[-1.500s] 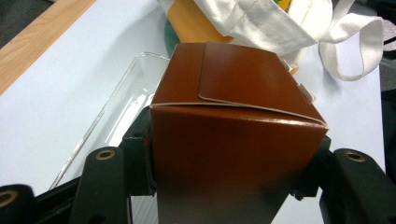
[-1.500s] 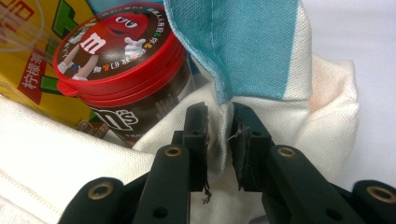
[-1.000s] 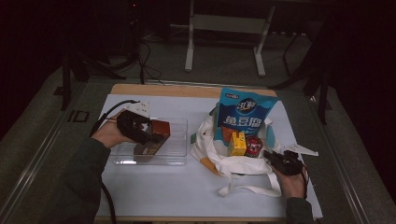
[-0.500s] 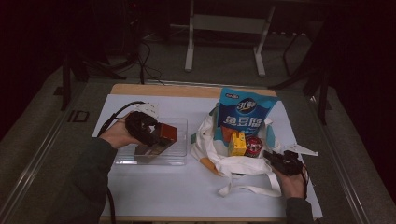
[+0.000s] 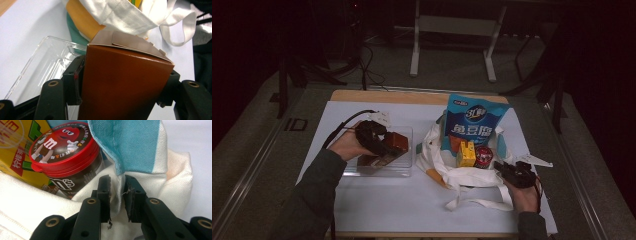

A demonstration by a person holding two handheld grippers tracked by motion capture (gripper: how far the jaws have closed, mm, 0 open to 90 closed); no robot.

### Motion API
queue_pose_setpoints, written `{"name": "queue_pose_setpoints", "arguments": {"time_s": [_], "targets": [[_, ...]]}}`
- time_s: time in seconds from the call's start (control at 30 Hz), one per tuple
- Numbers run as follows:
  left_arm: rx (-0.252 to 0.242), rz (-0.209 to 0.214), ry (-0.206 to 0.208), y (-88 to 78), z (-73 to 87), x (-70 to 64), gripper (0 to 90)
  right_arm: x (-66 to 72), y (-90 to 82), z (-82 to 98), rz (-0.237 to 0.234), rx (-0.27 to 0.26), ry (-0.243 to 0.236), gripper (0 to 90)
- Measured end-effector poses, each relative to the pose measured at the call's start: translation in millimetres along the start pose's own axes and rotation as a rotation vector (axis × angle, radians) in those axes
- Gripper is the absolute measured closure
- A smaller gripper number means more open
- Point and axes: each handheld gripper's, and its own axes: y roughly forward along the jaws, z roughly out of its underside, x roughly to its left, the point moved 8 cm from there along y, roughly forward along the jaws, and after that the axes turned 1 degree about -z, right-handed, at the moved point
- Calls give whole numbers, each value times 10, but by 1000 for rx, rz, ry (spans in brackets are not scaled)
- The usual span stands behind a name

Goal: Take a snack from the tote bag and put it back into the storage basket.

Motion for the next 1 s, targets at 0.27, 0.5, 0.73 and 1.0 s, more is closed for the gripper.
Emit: {"name": "queue_pose_setpoints", "arguments": {"time_s": [0.27, 0.5, 0.73, 1.0], "targets": [[54, 23, 73, 35, -13, -78, 396, 3, 0, -1, -2, -1, 2, 756], [50, 9, 81, -2, 2, -60, 408, 4, -1, 0, -2, -2, 3, 756], [67, -15, 84, -67, 23, -23, 420, 1, -1, 1, -4, -2, 5, 757], [92, -44, 68, -179, 60, 46, 428, -1, -1, 3, -7, -2, 10, 757]]}}
